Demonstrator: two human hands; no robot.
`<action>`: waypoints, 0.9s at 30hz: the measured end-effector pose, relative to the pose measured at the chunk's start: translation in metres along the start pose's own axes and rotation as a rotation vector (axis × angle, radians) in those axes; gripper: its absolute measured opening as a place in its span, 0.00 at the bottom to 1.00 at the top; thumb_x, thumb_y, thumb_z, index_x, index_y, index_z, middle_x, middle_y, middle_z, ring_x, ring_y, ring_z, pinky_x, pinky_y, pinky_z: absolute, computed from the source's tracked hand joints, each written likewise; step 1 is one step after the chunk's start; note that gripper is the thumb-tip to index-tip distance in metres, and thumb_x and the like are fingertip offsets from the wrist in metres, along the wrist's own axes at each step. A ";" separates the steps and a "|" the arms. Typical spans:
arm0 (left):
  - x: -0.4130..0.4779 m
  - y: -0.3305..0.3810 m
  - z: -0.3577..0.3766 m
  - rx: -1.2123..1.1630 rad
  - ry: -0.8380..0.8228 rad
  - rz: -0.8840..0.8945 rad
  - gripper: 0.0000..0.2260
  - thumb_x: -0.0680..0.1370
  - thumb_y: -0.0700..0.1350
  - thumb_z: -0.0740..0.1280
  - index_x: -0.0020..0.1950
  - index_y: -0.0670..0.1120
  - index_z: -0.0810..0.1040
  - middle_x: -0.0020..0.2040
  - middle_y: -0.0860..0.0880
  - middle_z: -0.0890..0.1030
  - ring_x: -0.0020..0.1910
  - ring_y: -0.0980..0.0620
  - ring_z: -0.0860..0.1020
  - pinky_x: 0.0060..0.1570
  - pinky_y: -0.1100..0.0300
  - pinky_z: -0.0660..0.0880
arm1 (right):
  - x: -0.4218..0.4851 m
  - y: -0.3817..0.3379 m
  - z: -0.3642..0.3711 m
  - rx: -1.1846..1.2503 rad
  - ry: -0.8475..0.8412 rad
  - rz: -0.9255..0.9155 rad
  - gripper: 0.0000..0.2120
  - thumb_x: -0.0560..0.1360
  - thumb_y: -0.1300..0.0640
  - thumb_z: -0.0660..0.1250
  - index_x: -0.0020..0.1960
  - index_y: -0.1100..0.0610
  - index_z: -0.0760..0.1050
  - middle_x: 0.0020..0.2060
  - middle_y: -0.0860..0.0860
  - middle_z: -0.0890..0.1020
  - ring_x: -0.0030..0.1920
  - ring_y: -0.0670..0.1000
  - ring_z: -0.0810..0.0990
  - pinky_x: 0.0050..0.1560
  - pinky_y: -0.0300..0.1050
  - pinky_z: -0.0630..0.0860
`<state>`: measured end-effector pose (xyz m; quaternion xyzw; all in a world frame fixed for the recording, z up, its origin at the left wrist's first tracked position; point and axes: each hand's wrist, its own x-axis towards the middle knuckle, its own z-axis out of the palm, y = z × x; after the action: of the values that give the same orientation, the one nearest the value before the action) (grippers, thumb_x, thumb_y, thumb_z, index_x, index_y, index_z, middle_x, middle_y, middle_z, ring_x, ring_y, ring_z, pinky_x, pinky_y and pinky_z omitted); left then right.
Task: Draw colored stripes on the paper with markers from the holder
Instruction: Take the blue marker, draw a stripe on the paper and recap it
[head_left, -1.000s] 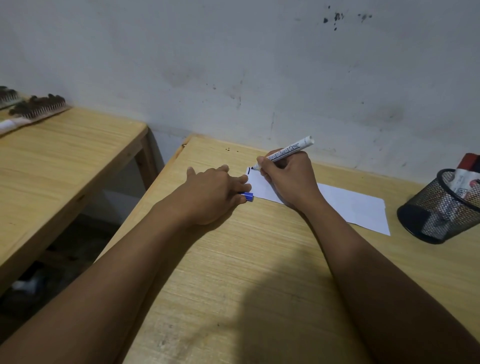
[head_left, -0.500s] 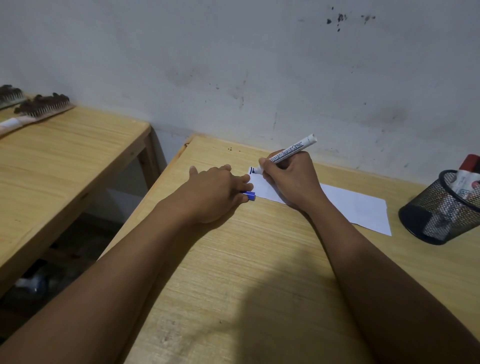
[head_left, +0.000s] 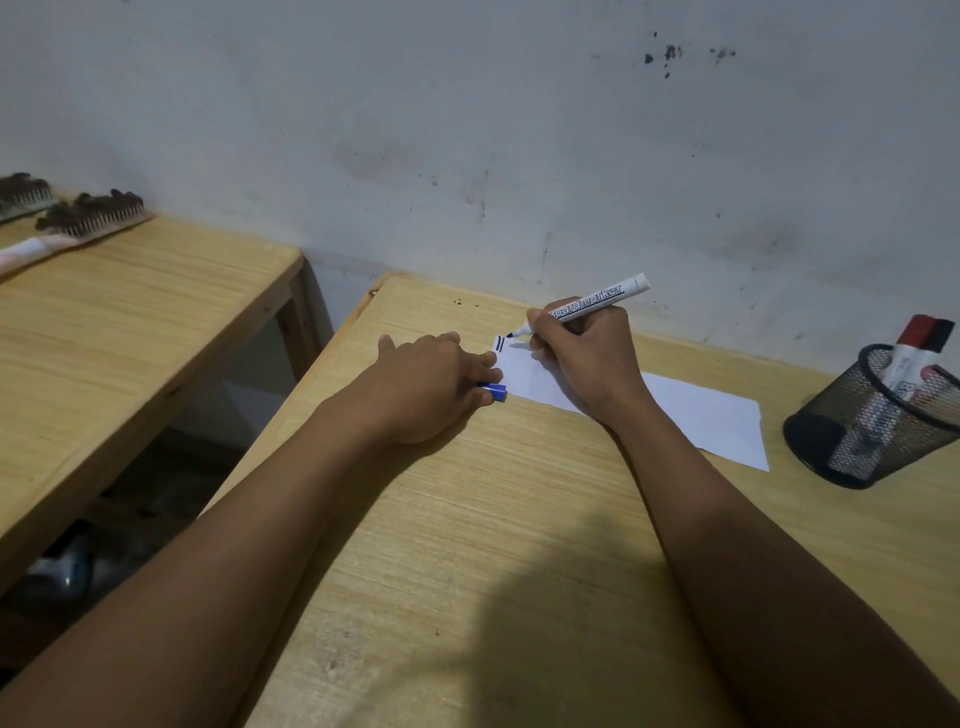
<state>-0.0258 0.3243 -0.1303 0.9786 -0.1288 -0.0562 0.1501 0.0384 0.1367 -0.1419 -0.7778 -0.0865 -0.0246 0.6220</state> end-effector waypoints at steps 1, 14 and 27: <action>0.000 -0.001 0.001 -0.006 0.003 -0.006 0.18 0.81 0.55 0.58 0.71 0.59 0.70 0.75 0.57 0.67 0.77 0.49 0.58 0.69 0.27 0.51 | -0.001 -0.002 -0.001 0.058 0.012 0.024 0.07 0.79 0.59 0.72 0.46 0.63 0.83 0.34 0.55 0.83 0.34 0.50 0.81 0.37 0.45 0.79; -0.039 0.047 -0.040 -0.240 0.248 0.029 0.13 0.79 0.57 0.63 0.63 0.61 0.78 0.78 0.57 0.60 0.71 0.50 0.69 0.70 0.44 0.63 | -0.079 -0.097 -0.088 0.179 0.085 -0.146 0.08 0.79 0.61 0.71 0.42 0.60 0.84 0.31 0.54 0.83 0.28 0.50 0.76 0.31 0.42 0.74; -0.107 0.222 -0.131 -0.409 0.543 0.437 0.13 0.79 0.54 0.64 0.63 0.59 0.79 0.73 0.56 0.71 0.70 0.56 0.68 0.63 0.60 0.64 | -0.192 -0.212 -0.180 0.137 0.186 -0.370 0.09 0.80 0.61 0.71 0.45 0.67 0.83 0.31 0.55 0.82 0.27 0.49 0.75 0.31 0.41 0.72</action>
<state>-0.1611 0.1850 0.0702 0.8576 -0.2755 0.2129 0.3785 -0.1734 -0.0137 0.0753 -0.6991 -0.1714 -0.2043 0.6634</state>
